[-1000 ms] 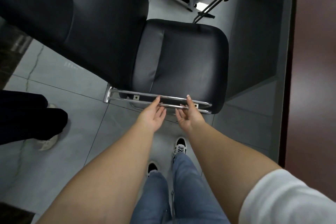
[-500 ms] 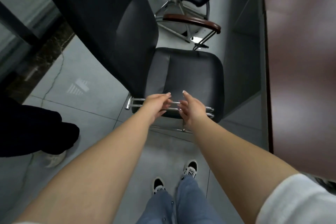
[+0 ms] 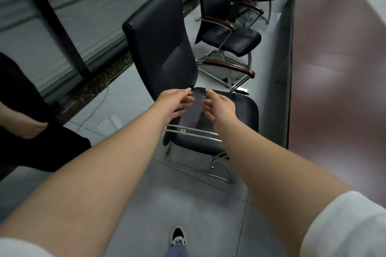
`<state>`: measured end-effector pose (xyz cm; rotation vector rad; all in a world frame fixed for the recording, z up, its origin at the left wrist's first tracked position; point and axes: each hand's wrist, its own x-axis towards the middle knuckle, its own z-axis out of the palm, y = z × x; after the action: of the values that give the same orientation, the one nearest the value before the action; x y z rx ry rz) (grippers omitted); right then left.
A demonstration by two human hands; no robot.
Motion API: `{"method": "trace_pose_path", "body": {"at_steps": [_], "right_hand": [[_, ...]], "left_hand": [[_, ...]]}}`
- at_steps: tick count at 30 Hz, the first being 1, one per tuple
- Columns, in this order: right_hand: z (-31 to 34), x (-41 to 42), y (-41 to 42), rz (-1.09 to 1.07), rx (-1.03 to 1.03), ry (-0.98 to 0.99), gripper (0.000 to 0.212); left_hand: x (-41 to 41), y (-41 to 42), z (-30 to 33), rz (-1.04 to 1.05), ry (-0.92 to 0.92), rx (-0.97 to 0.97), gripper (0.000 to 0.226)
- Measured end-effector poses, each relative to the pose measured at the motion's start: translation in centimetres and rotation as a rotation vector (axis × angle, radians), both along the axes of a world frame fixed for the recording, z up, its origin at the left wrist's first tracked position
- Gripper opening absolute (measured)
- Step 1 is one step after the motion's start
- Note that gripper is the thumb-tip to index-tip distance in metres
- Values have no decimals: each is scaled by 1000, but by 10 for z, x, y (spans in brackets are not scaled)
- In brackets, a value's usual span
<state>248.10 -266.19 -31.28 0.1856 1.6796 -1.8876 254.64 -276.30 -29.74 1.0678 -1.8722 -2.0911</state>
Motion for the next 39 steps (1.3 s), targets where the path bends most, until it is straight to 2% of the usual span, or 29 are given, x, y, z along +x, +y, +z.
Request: {"method": "trace_pose_path", "body": {"at_steps": [10,12,19,26,32,39], "right_hand": [[42,31,21,4,-75,96,14],[51,36,19,2,-88,111,11],[63,55,-16,-6,-102,120,21],[45,101,-117,46,-65,80,23],[33,137,-208,126,-52,47,33],[24,126,-285,175,-45,37,36]], "left_hand": [[31,24,49,10,107,-40,14],[34,21,58,11,123,-53,14],[50,-15,66,3,144,-72,14],[98,-112,51,52,88,-105,17],[140,-200,36,121,22,-108,22],[136,-276,28,178,19,-92,19]]}}
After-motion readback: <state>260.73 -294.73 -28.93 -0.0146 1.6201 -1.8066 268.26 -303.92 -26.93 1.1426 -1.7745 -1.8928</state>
